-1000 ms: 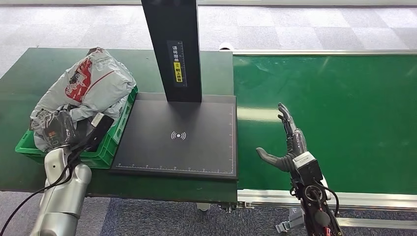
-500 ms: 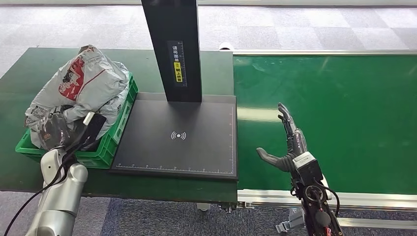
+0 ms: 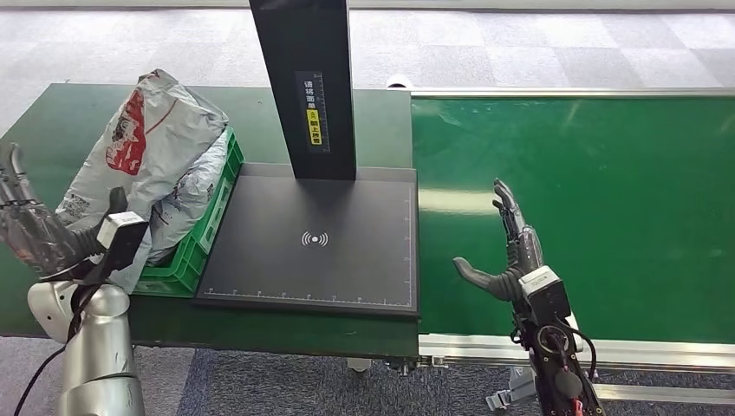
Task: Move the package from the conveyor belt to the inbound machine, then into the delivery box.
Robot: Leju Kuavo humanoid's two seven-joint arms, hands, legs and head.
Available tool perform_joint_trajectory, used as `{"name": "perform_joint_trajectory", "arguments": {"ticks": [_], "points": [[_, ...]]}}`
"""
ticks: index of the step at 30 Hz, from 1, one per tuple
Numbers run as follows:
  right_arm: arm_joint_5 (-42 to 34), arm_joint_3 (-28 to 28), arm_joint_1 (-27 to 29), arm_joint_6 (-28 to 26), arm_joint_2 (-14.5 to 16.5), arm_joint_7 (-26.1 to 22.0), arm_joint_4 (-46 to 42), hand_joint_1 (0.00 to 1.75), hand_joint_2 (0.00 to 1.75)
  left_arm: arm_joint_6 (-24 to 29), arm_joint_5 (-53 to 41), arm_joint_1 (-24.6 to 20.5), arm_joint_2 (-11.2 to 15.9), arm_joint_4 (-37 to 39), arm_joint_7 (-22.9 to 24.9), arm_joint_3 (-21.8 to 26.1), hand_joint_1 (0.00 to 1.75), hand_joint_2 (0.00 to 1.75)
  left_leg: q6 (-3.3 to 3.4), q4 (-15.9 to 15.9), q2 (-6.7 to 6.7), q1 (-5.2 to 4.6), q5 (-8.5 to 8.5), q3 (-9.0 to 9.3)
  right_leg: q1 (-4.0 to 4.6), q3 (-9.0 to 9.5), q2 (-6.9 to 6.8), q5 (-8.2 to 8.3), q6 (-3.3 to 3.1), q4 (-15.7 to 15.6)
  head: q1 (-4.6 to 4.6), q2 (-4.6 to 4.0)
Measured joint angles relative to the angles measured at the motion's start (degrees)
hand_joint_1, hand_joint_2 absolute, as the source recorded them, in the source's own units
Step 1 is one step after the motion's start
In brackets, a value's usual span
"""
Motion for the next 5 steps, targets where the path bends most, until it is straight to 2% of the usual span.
{"name": "perform_joint_trajectory", "arguments": {"ticks": [5], "points": [[-0.5,0.2,-0.5,-0.5,0.0,-0.3,0.5,0.0,1.75,0.0,5.0,1.1,-2.3,-7.7,-0.4,0.6,0.0,0.0,0.0,0.0,0.0,0.01,0.0,0.0,0.01,0.0,0.01,0.0,0.0,0.0,0.0,-0.01]]}}
